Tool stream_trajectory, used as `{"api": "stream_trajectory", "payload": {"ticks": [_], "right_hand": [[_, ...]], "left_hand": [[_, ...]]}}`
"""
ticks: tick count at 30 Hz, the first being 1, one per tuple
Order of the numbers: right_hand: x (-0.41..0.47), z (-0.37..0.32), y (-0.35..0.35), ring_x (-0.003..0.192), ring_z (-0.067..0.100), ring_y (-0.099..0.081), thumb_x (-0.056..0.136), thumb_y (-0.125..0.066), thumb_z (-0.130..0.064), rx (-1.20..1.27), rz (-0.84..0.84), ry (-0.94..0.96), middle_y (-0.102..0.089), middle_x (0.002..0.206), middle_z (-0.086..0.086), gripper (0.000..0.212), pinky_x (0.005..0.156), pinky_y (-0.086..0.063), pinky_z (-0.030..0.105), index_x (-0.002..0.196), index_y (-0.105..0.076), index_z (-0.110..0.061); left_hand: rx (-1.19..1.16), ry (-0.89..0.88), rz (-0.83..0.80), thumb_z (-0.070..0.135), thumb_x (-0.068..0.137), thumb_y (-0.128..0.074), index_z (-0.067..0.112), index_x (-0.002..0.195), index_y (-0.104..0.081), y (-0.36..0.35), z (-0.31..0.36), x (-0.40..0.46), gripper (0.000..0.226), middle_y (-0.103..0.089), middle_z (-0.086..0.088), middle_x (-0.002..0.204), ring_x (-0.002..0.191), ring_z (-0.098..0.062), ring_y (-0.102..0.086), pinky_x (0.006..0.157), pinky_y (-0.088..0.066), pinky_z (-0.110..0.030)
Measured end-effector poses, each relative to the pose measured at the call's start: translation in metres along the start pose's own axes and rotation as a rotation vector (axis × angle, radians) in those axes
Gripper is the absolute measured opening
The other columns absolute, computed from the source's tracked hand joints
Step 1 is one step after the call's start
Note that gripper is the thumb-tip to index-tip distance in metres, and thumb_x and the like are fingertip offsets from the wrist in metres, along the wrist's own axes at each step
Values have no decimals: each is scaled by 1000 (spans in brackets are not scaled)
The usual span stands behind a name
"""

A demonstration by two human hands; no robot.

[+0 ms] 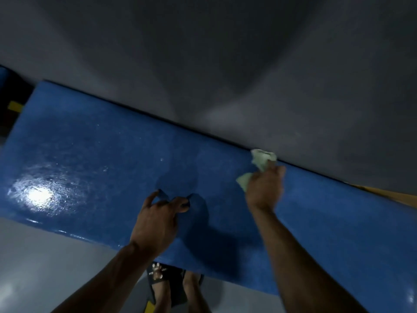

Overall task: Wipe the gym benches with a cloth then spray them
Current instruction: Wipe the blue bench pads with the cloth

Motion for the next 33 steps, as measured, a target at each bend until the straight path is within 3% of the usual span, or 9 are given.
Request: {"api": "stream_trajectory", "payload": {"ticks": [4,8,12,16,22,26,28,31,33], "right_hand": [[-54,-104,-54,85,34,-63,82,-62,-13,-98,-184,480,-52,123,11,32,65,-50,38,115,-59,-13],[-39,-104,-51,88,38,-59,89,-52,-16,-267,-289,687,-45,125,9,26,70,-50,43,115,-54,-16],[24,-25,4,91,38,-63,87,-51,-21,-388,-142,558,-55,119,6,25,76,-49,39,110,-61,-21],[49,52,50,96,45,-59,75,-41,-31,-342,-46,225,-50,128,20,50,75,-47,47,114,-61,-8],[8,11,11,87,46,-58,86,-41,-27,-178,62,-53,-50,120,22,48,75,-44,46,129,-55,-8],[-40,-95,-58,85,40,-60,89,-50,-12,5,-3,46,-55,118,18,31,67,-44,40,119,-58,-11],[-63,-146,-80,82,40,-60,89,-49,-11,53,-45,120,-60,111,15,27,67,-49,44,114,-51,-23],[-96,-198,-115,85,38,-59,89,-48,-14,-160,-214,447,-52,119,10,31,68,-47,44,119,-50,-22],[-96,-200,-108,84,37,-60,90,-48,-20,-216,-283,597,-56,113,6,23,66,-47,41,112,-55,-23]], "left_hand": [[16,-22,-44,18,71,-30,32,113,-64,-1,1,0,56,-73,24,99,92,-10,-70,107,-25,-38],[-2,-84,-52,18,73,-31,31,118,-62,-2,1,-6,56,-75,12,102,92,-14,-71,106,-29,-37],[-73,-120,60,14,74,-35,30,122,-61,26,-1,-5,57,-76,0,100,100,-14,-55,97,-35,-26],[4,-88,61,17,77,-36,21,124,-65,47,-30,4,56,-74,-5,106,95,-31,-65,93,-36,-29],[50,-96,4,18,77,-36,17,136,-56,66,-87,8,63,-62,-3,132,116,-27,-58,103,-39,-38],[50,-107,5,16,77,-37,17,138,-53,79,-117,4,63,-58,-1,138,121,-23,-54,104,-40,-40],[50,-106,5,14,76,-38,16,137,-55,84,-127,3,63,-57,-1,139,122,-24,-54,103,-41,-41],[72,-96,-1,14,76,-37,15,137,-55,89,-138,3,64,-55,-1,141,125,-24,-52,104,-39,-42],[82,-90,-8,15,75,-38,15,137,-54,92,-145,5,65,-54,-1,142,125,-23,-51,105,-38,-41]]}}
Point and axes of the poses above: each hand's wrist, its own x-axis towards the middle knuckle, its own y-axis out of the back of the hand, z = x × y, the point moved 10 cm from there along x, towards the middle knuckle
